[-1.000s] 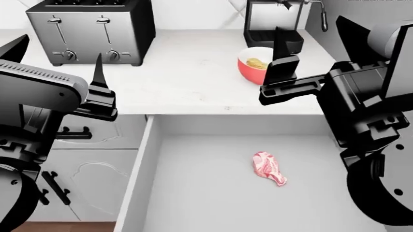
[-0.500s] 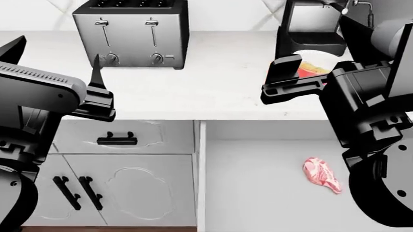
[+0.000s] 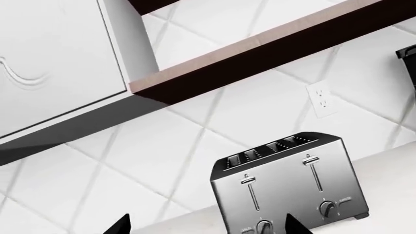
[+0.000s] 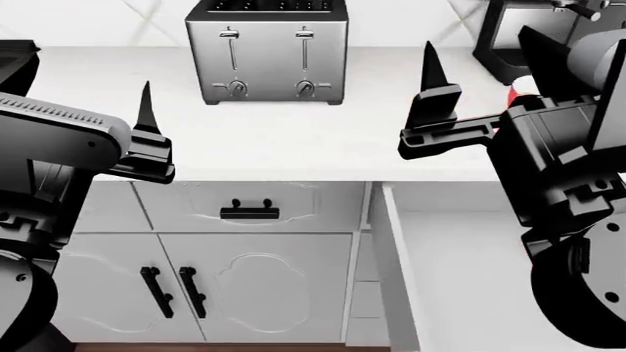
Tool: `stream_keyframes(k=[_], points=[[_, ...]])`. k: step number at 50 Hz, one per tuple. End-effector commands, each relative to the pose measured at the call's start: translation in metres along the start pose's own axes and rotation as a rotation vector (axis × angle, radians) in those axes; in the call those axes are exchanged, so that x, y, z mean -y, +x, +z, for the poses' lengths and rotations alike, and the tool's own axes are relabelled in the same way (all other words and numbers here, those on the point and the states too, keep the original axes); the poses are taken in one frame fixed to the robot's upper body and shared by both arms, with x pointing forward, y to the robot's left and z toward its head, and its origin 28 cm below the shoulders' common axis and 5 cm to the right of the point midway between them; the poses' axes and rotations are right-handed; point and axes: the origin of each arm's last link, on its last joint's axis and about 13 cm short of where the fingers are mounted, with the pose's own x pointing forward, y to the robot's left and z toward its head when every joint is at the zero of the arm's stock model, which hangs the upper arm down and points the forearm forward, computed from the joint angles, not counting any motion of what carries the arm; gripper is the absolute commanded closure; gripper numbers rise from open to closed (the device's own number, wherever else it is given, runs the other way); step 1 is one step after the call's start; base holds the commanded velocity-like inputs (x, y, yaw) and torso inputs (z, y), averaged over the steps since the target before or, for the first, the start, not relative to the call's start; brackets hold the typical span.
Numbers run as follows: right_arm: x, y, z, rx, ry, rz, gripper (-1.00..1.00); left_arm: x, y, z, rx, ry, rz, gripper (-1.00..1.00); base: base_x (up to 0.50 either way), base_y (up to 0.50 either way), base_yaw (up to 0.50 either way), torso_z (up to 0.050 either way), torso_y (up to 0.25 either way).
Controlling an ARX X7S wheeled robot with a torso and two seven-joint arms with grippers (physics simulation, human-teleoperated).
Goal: Place the bar in the bowl and close the drawer.
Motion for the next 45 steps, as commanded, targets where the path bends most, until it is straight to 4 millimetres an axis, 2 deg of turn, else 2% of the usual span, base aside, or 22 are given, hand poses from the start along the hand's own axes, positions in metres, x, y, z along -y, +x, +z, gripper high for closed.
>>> stream_keyframes(k=[1, 19, 31, 45], points=[[0.0, -0.002, 0.0, 0.008, 0.001, 0.004, -1.0, 0.0, -0.001, 0.0, 0.001, 0.0, 0.0, -1.0, 0.0, 0.5, 0.0, 0.0, 0.0], [-0.001, -0.003, 0.002, 0.025, -0.001, 0.01, -1.0, 0.004, 0.002, 0.001, 0.021, -0.027, -0.003, -1.0, 0.09, 0.45, 0.0, 0.0, 0.0], [-0.002, -0.002, 0.004, 0.03, 0.009, -0.036, -1.0, 0.012, 0.011, 0.007, 0.053, -0.061, -0.018, -1.0, 0.02, 0.01, 0.0, 0.0, 0.0], [0.0, -0.004, 0.004, 0.024, 0.025, -0.057, -1.0, 0.014, 0.015, 0.009, 0.065, -0.056, -0.036, -1.0, 0.0, 0.0, -0.45, 0.0, 0.0]])
